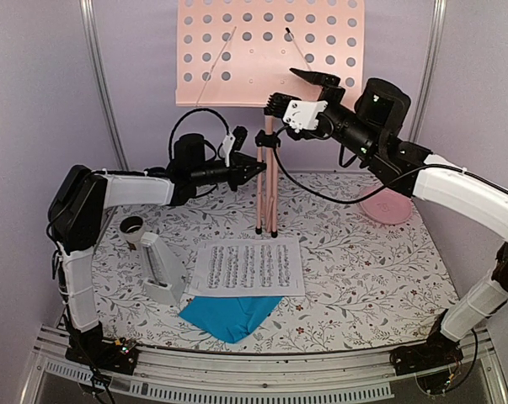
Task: Set up the instrument practice props
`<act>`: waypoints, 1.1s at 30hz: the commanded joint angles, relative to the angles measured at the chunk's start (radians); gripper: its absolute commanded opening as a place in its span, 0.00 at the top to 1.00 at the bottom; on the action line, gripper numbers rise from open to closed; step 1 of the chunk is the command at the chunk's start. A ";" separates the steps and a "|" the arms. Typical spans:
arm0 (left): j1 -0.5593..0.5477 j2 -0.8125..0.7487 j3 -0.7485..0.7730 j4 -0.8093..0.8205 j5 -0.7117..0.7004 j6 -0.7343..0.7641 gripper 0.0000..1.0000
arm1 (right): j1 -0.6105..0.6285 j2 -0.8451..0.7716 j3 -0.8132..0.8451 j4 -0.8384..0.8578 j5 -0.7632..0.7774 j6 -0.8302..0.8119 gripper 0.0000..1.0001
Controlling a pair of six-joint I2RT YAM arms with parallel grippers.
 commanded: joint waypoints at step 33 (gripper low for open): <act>0.015 -0.049 0.007 0.036 -0.062 0.031 1.00 | -0.192 0.171 -0.329 0.153 -0.335 1.342 0.27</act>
